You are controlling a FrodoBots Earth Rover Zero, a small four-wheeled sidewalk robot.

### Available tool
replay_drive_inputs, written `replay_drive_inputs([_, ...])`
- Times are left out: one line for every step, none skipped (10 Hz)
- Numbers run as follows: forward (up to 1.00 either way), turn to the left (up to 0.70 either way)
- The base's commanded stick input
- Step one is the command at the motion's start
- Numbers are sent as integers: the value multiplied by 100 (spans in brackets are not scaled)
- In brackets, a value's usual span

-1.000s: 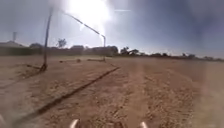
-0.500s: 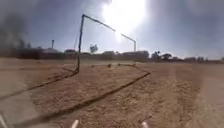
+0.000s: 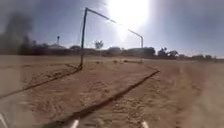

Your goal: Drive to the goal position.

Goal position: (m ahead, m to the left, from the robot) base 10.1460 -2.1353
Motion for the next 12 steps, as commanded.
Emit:
replay_drive_inputs([0, 45])
replay_drive_inputs([0, 45])
replay_drive_inputs([0, 45])
replay_drive_inputs([0, 45])
replay_drive_inputs([0, 45])
replay_drive_inputs([0, 45])
replay_drive_inputs([0, 45])
replay_drive_inputs([0, 45])
replay_drive_inputs([0, 45])
replay_drive_inputs([0, 45])
replay_drive_inputs([0, 45])
replay_drive_inputs([0, 45])
